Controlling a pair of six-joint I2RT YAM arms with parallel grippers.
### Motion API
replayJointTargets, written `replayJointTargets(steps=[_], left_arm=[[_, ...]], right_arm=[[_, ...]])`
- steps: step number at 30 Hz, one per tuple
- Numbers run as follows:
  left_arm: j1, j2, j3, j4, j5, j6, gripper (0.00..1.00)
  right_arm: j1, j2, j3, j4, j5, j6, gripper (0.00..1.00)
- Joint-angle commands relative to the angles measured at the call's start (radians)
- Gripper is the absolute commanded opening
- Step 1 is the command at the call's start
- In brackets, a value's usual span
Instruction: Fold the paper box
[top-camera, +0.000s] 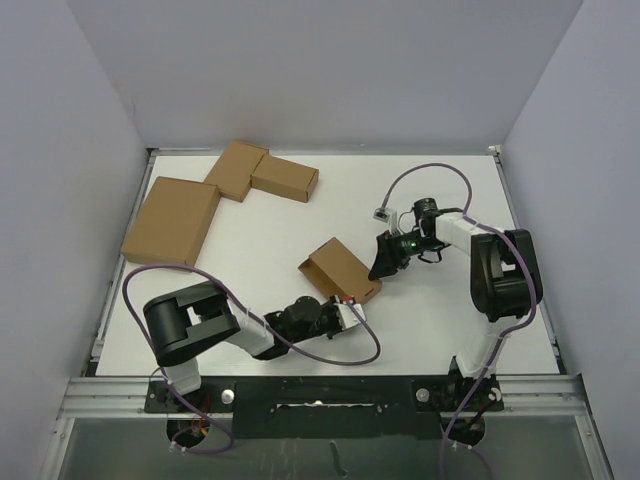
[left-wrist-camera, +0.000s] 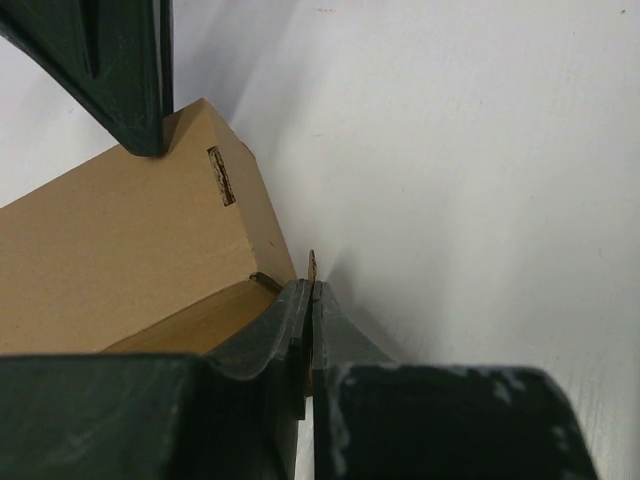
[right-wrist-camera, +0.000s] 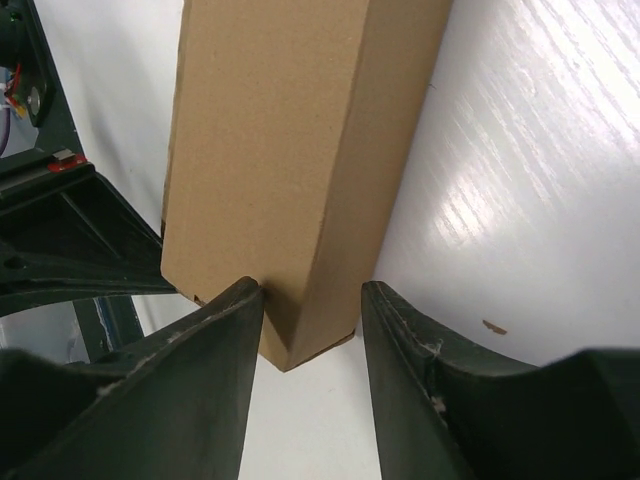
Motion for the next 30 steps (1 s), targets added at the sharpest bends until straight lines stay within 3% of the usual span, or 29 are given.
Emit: replayJointTargets(steps=[1, 30], left_arm=[[0.012, 0.028, 0.005, 0.069, -0.012, -0.062, 0.0], [0.078, 0.026, -0.091, 0.231, 0.002, -0.227, 0.0]], right_arm=[[0.004, 0.012, 0.041, -0.027, 0.026, -0.003, 0.43], [0.004, 0.031, 0.047, -0.024, 0.152, 0.013, 0.38]])
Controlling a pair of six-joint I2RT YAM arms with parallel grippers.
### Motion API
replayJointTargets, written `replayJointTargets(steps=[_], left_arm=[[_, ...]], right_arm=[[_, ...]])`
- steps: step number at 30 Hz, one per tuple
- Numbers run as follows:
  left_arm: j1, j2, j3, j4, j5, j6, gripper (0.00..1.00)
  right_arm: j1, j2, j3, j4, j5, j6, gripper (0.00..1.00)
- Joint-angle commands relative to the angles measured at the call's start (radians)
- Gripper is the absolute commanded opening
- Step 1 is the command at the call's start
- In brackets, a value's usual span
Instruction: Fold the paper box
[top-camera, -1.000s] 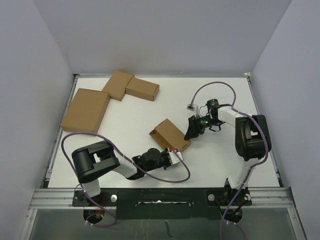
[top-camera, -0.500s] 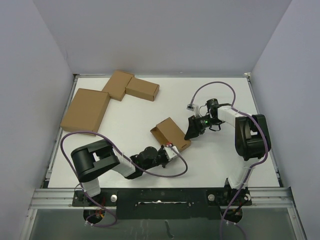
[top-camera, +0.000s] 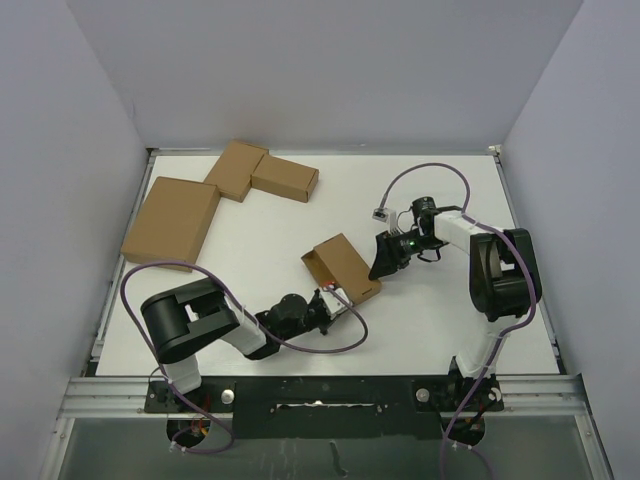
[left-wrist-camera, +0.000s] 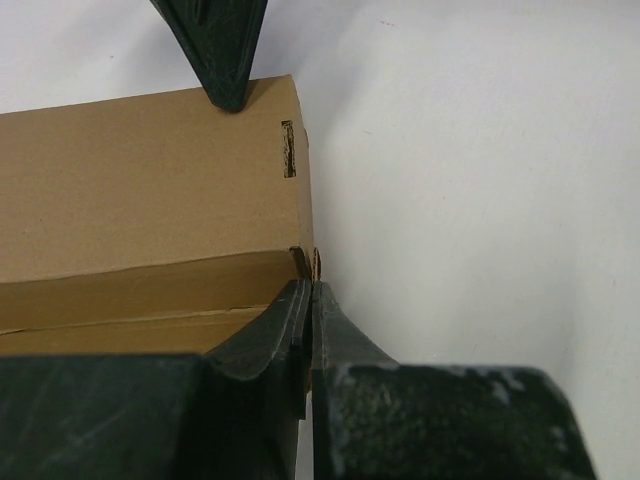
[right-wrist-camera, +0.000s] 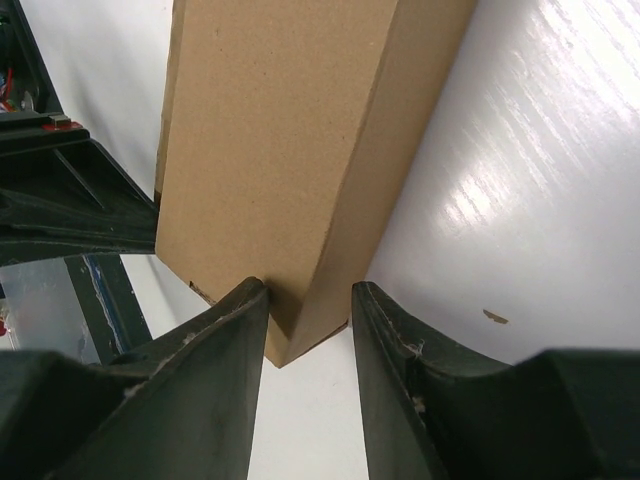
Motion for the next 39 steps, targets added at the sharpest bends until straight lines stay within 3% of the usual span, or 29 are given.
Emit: replayJointTargets(steps=[1, 39], left_arm=[[0.013, 0.028, -0.02, 0.105, 0.013, -0.038, 0.0], [0.039, 0.141, -0.104, 0.406, 0.014, -0.088, 0.0]], right_arm=[[0.001, 0.015, 0.023, 0.011, 0.101, -0.017, 0.38], [0.007, 0.034, 0.031, 0.003, 0.134, -0.013, 0.37]])
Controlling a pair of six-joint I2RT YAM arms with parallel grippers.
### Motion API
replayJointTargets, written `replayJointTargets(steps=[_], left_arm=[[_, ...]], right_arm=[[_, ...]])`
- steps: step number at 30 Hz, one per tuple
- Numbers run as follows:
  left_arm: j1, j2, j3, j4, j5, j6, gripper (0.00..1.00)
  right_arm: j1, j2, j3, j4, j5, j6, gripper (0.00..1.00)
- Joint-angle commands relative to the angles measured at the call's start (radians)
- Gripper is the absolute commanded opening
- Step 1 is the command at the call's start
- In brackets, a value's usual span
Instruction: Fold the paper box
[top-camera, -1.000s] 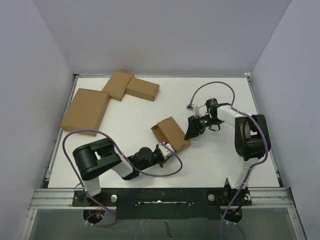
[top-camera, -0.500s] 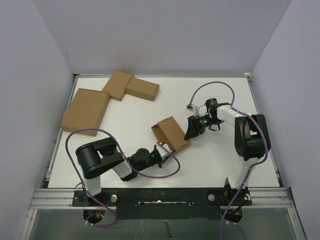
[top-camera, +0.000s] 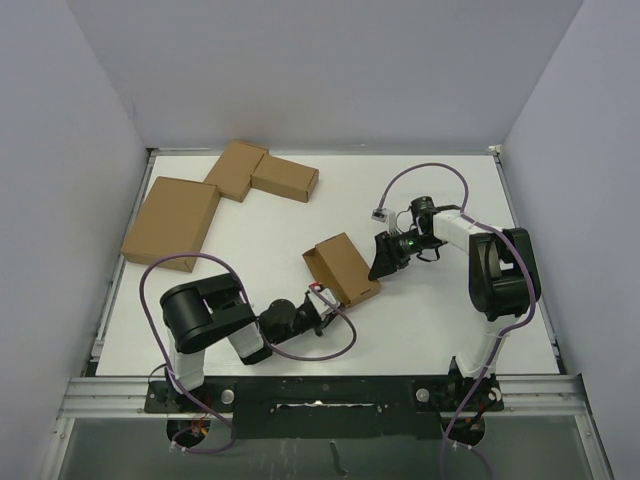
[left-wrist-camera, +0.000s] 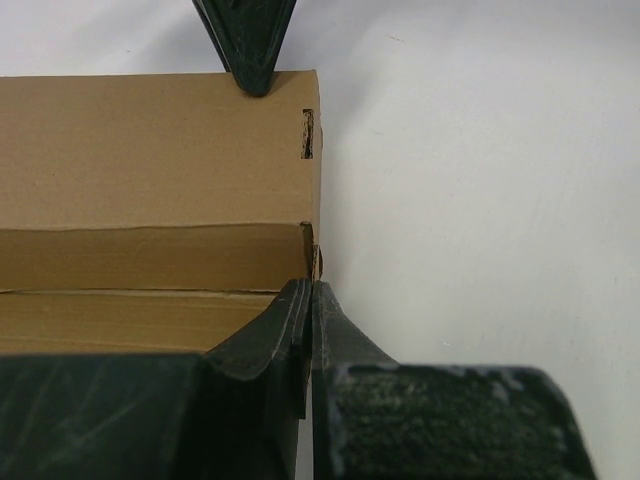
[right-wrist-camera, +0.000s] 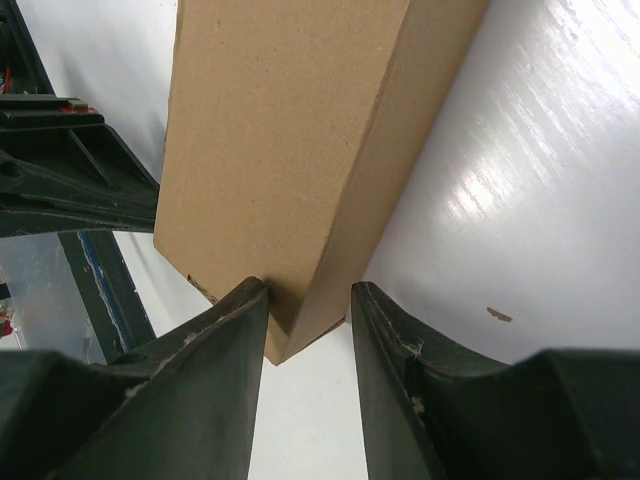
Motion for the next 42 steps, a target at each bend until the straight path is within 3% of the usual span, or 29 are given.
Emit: replayJointTargets(steps=[1, 42], left_arm=[[0.005, 0.03, -0.02, 0.124, -0.009, -0.017, 0.0], [0.004, -0.039, -0.059, 0.124, -0.042, 0.001, 0.0]], right_arm=[[-0.002, 0.029, 0.019, 0.02, 0.116, -0.025, 0.37], [0.001, 0.043, 0.023, 0.017, 0.129, -0.025, 0.37]])
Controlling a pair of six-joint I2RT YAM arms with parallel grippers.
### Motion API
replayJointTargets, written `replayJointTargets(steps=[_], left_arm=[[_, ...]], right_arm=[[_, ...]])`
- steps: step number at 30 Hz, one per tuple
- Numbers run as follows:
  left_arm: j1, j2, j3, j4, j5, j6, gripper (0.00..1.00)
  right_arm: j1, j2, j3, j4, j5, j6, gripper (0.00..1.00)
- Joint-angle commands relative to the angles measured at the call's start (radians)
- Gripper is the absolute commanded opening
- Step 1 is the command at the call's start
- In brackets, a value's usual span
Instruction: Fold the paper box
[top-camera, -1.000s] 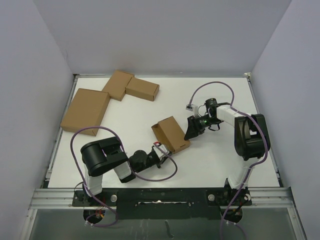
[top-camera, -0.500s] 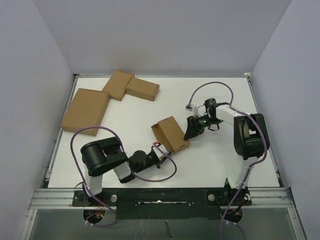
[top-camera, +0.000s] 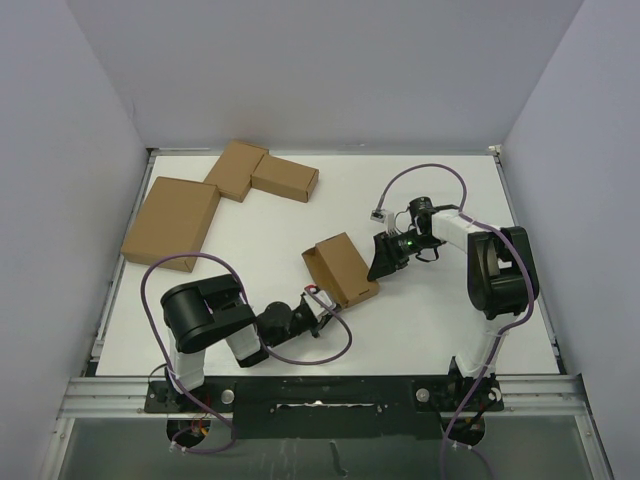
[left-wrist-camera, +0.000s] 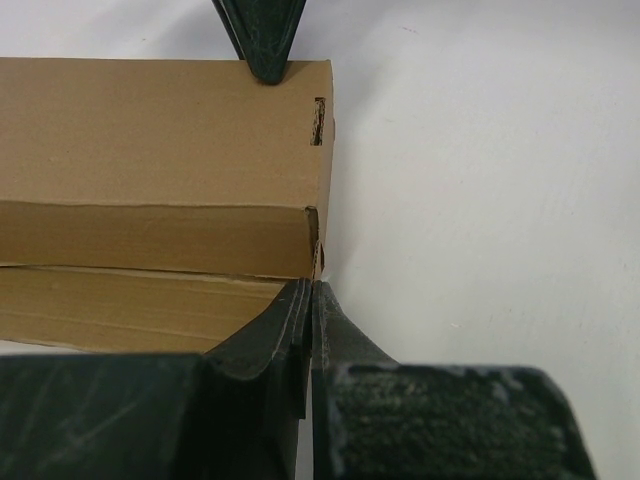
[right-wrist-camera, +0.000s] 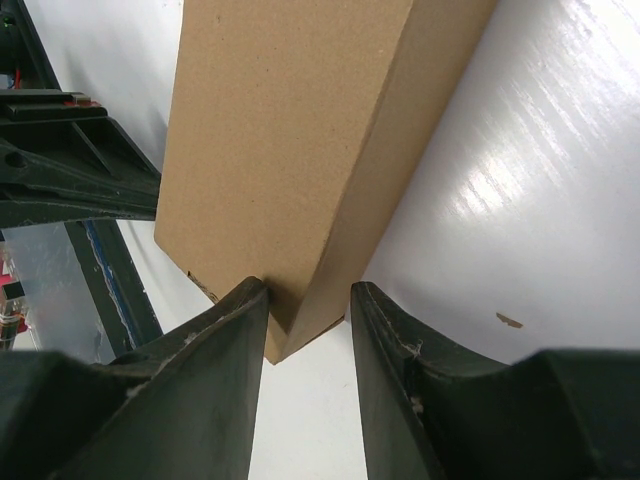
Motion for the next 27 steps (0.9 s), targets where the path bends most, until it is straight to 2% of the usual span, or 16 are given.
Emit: replayJointTargets(steps=[1, 21, 27], left_arm=[[0.004, -0.049, -0.02, 0.072, -0.019, -0.001, 0.0], [0.006, -0.04, -0.004, 0.067, -0.039, -0.013, 0.0], [0.004, -0.082, 0.023, -0.019, -0.029, -0.016, 0.0]], right_arm=[[-0.005, 0.028, 0.014, 0.026, 0.135, -0.038, 0.37], [0.003, 0.031, 0.015, 0.025, 0.136, -0.038, 0.37], [0.007, 0.03, 0.015, 0.025, 0.135, -0.039, 0.37]])
